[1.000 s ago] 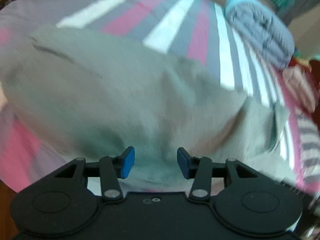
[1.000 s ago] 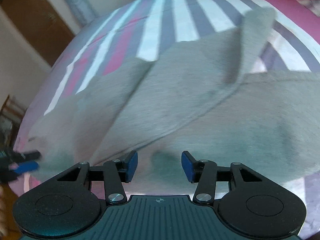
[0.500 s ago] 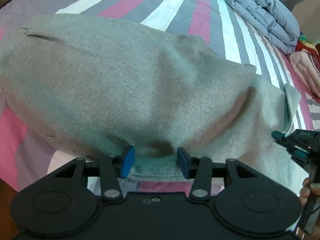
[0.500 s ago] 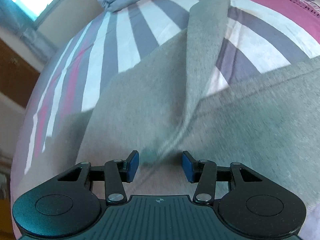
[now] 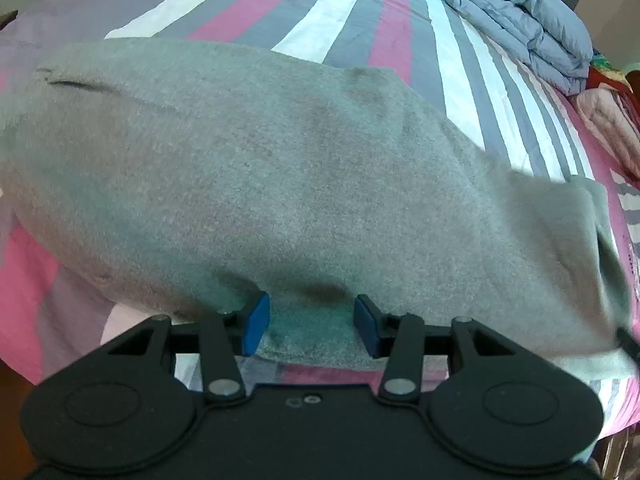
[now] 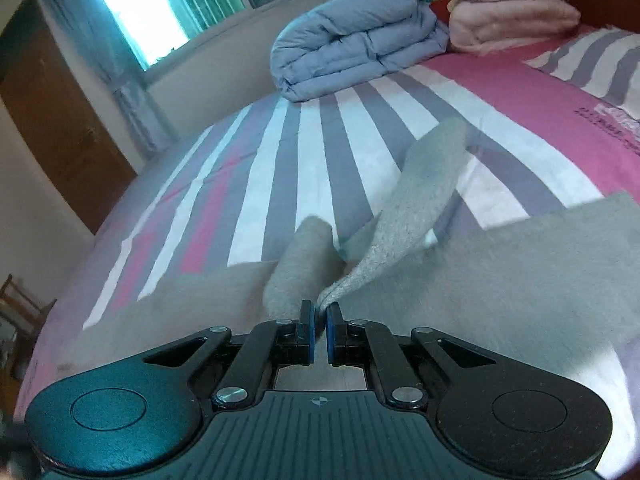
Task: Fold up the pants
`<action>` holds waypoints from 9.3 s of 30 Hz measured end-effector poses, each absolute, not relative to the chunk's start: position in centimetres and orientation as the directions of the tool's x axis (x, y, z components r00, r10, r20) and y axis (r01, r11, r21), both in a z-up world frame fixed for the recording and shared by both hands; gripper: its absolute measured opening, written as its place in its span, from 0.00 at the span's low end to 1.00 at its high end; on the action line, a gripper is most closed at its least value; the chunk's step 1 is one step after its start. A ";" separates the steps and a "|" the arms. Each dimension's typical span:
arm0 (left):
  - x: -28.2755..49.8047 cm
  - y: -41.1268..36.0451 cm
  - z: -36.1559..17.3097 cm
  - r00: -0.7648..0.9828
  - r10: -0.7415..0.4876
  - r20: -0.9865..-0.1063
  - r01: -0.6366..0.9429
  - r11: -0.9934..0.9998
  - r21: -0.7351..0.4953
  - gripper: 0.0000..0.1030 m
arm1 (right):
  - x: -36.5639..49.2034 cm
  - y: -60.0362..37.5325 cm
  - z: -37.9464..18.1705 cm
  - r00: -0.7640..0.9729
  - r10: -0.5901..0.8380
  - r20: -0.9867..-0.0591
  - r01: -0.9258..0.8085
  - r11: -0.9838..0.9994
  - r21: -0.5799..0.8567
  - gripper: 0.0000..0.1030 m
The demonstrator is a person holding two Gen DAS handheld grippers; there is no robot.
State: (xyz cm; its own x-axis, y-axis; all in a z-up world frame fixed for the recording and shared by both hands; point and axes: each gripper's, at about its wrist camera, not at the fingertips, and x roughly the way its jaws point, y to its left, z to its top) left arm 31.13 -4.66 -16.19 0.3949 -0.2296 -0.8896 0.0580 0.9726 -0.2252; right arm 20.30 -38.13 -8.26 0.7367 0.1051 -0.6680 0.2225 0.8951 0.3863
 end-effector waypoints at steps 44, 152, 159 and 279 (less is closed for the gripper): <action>28.5 -17.4 -17.0 0.366 -0.226 -0.903 0.233 0.961 -0.146 0.45 | 26.1 -48.8 -10.5 0.653 -0.100 -0.751 0.424 0.869 0.253 0.04; 29.1 -3.7 -15.5 0.430 -0.066 -0.900 -0.108 0.986 -0.124 0.56 | 15.7 -58.6 -13.7 0.591 0.008 -0.807 0.661 0.569 0.489 0.17; 29.1 -3.2 -15.8 0.434 -0.059 -0.899 -0.124 0.985 -0.124 0.59 | 16.3 -59.7 -14.1 0.601 -0.003 -0.799 0.686 0.516 0.514 0.17; 30.8 -13.3 -18.7 0.529 0.040 -0.847 0.135 0.982 0.130 0.58 | 20.9 -52.2 -15.8 0.542 -0.190 -0.819 0.337 0.942 0.004 0.90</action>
State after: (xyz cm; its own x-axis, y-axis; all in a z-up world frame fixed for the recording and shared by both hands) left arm 30.75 -13.31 -18.74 0.5295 0.0396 -0.8474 0.1351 0.9822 0.1304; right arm 20.90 -52.16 -15.77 0.5417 -0.1904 -0.8187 0.3366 0.9416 0.0038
